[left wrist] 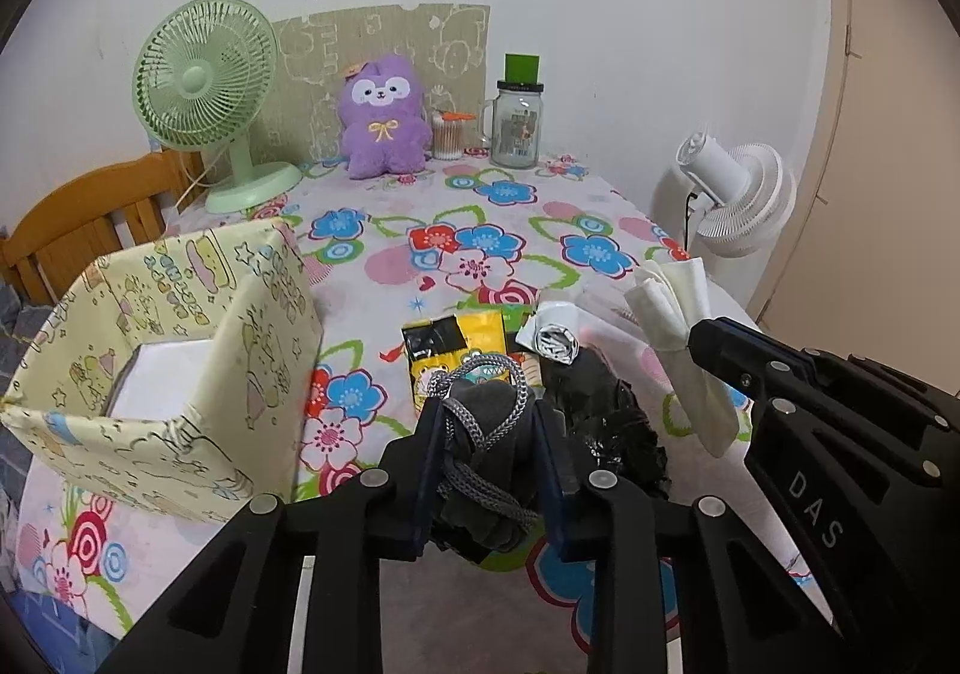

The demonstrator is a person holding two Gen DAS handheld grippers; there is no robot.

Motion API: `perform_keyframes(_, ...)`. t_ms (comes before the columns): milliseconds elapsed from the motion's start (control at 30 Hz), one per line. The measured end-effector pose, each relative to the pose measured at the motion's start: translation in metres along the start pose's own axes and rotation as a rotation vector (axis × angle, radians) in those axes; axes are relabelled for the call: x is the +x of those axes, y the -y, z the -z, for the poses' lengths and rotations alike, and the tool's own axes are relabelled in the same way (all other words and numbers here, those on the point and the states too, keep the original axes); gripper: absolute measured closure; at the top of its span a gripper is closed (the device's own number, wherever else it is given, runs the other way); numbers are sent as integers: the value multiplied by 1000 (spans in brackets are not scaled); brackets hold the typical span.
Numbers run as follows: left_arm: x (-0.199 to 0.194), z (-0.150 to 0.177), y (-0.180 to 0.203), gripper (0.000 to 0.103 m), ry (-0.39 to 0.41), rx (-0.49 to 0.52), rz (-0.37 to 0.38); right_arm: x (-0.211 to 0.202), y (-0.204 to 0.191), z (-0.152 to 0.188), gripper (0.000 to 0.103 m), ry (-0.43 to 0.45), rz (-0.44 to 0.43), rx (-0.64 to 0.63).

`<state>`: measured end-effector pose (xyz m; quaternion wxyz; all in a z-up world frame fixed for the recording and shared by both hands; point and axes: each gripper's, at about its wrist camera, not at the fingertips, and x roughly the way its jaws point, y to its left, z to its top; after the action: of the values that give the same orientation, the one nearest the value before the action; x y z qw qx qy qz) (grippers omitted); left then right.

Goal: Organize soft objects
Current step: 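Carry the grey item and white cloth with both tools over the fabric box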

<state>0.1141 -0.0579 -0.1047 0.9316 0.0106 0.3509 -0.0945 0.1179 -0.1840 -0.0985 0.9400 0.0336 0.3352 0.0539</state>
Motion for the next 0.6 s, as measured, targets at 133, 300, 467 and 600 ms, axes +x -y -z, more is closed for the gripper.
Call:
perform_keyframes(133, -6, -4, -2, 77, 5, 3, -5, -8, -3, -4, 97, 10, 3, -6)
perform_keyframes(300, -17, -10, -4, 77, 24, -4, -5, -18, -8, -9, 97, 16, 12, -12)
perform_keyframes(467, -28, -16, -6, 77, 45, -15, -1, -27, -10, -15, 97, 26, 15, -10)
perform_keyframes(600, -36, -20, -7, 77, 54, -17, -5, -34, -13, -18, 97, 31, 19, -13)
